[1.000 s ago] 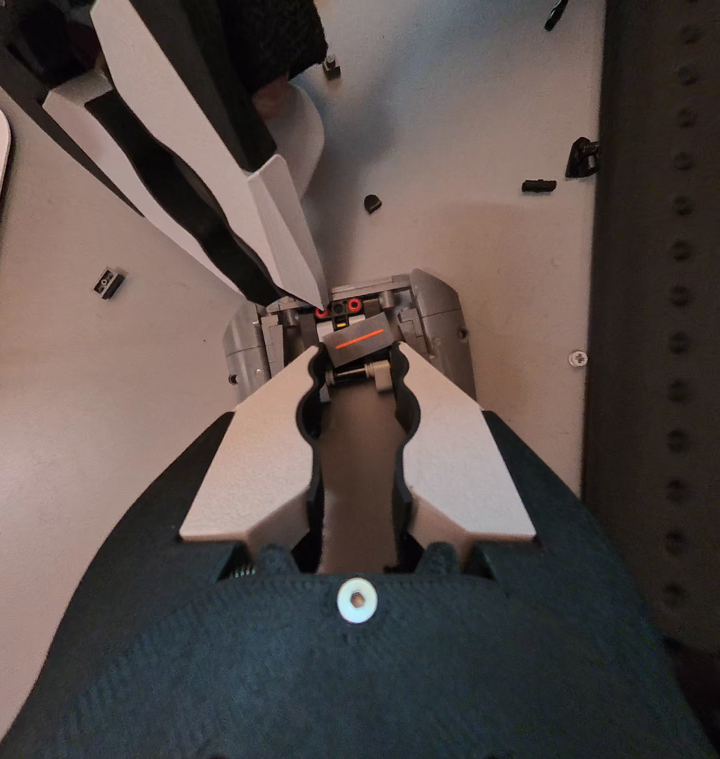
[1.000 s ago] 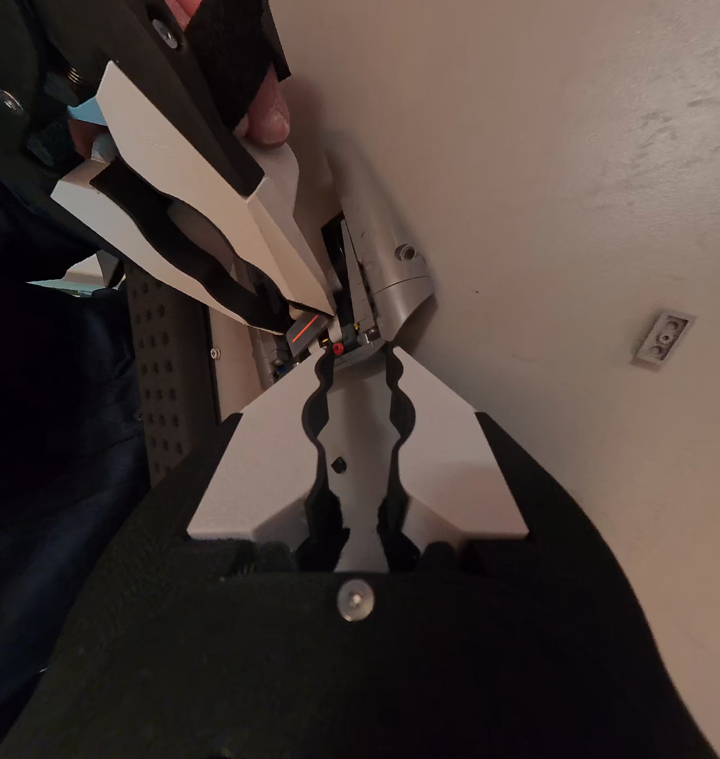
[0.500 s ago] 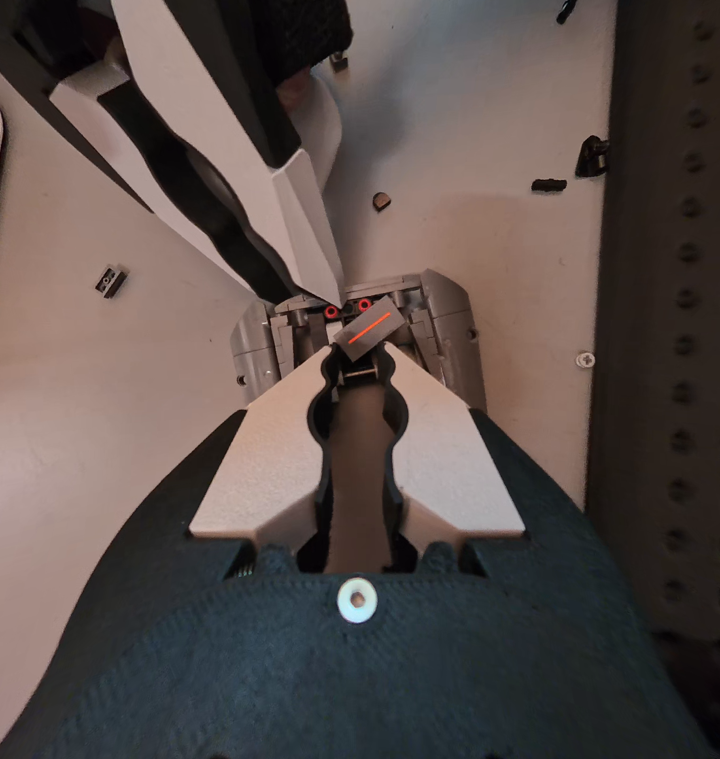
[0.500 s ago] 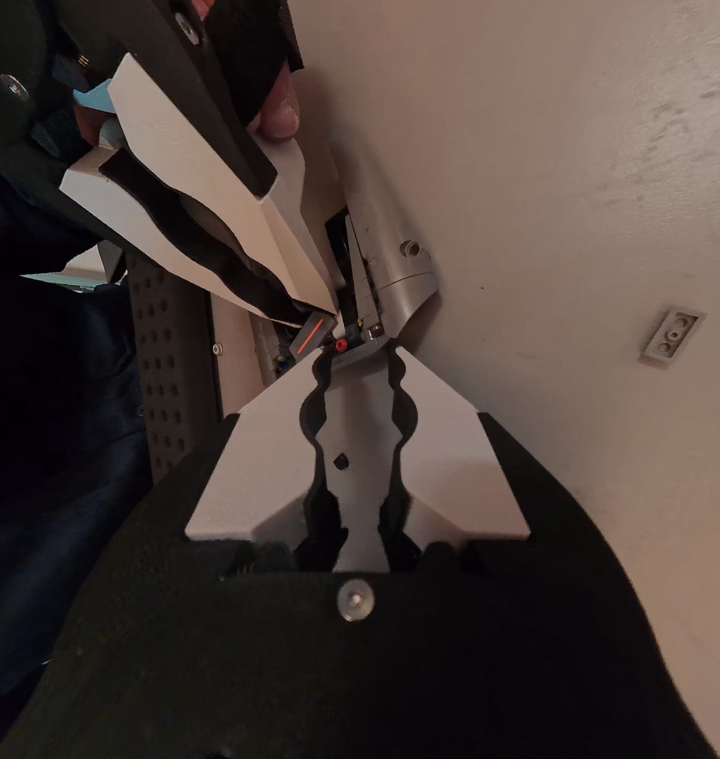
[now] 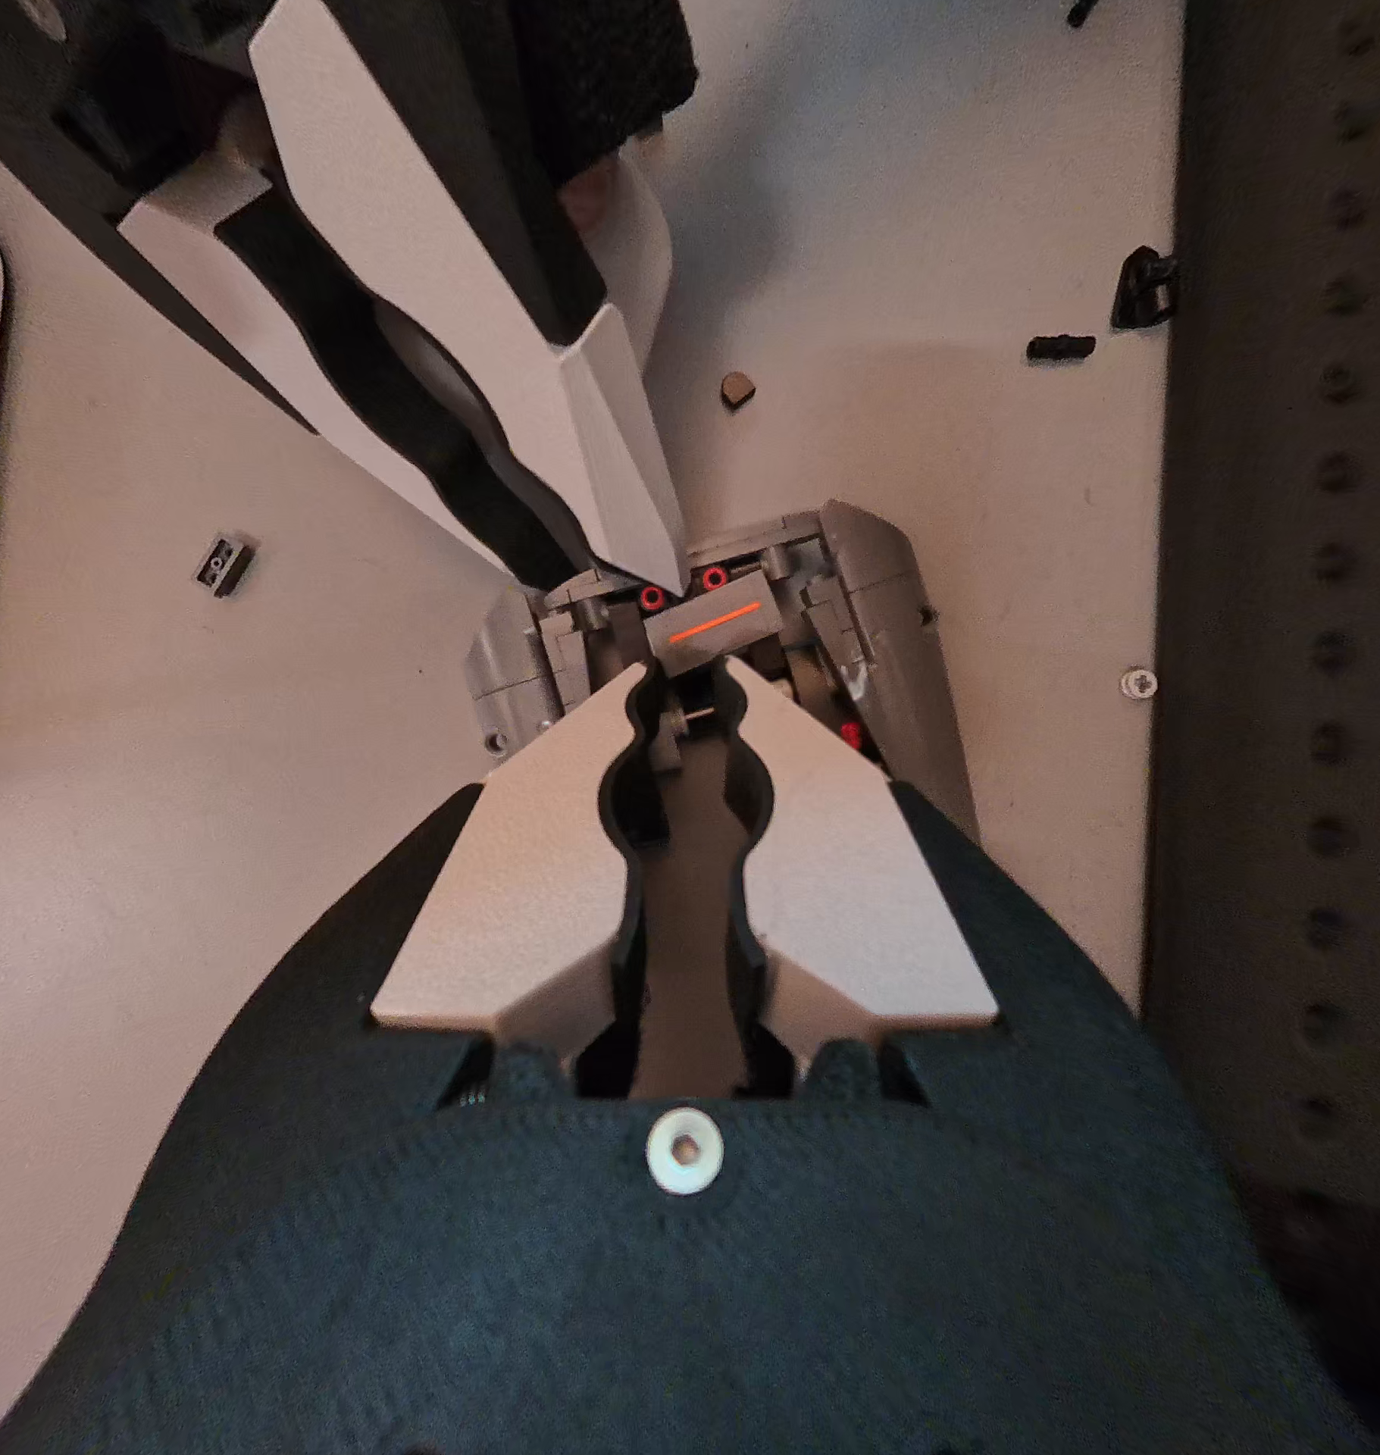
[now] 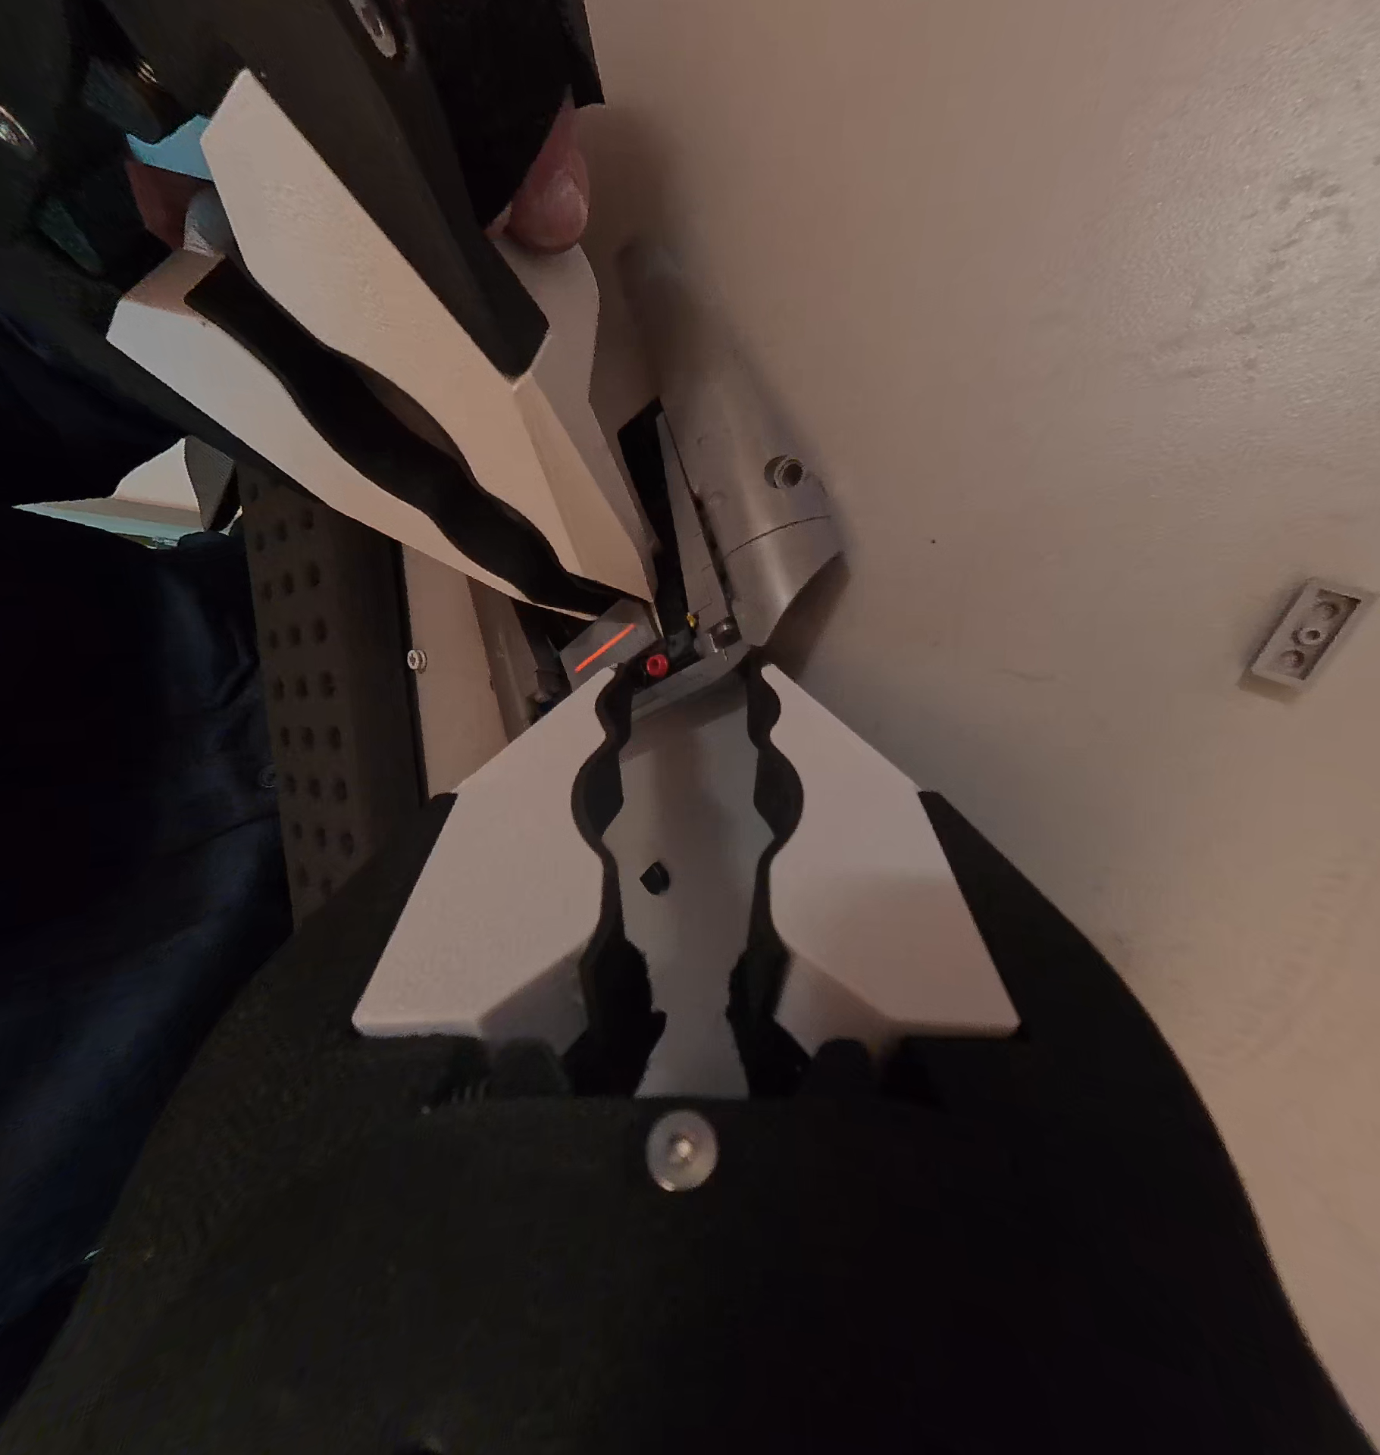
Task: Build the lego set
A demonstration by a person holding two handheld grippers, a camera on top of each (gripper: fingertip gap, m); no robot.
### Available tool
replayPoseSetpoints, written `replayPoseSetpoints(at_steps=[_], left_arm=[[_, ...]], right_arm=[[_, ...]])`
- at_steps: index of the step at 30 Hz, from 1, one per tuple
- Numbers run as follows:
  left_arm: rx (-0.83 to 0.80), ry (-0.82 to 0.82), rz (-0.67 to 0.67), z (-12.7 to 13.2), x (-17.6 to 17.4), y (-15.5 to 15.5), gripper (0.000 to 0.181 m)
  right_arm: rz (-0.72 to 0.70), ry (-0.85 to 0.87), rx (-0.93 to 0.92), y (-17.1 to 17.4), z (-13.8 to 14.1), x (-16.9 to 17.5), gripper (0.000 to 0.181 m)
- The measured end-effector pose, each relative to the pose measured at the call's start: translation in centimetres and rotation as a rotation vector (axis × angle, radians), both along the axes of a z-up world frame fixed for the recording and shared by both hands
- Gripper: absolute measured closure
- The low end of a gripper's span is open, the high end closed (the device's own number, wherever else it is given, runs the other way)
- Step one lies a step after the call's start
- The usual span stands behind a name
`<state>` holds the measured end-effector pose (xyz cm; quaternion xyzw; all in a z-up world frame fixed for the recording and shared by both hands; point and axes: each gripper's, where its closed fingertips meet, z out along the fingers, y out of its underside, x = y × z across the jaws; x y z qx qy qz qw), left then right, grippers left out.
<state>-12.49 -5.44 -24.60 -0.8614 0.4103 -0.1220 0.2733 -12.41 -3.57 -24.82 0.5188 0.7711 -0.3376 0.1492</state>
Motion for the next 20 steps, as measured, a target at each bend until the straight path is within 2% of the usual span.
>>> replayPoseSetpoints(at_steps=[7,15,20], left_arm=[[0.016,0.019,0.018,0.1,-0.4,0.3,0.174],[0.028,-0.06,0.077,1.1,0.6,-0.3,0.151],[0.002,-0.022,0.1,0.0,0.8,-0.1,0.145]], right_arm=[[0.002,-0.001,0.0,-0.1,0.0,0.0,0.154],[0.001,0.0,-0.004,0.0,0.0,0.0,0.155],[0.001,0.001,-0.002,0.0,0.0,0.0,0.155]])
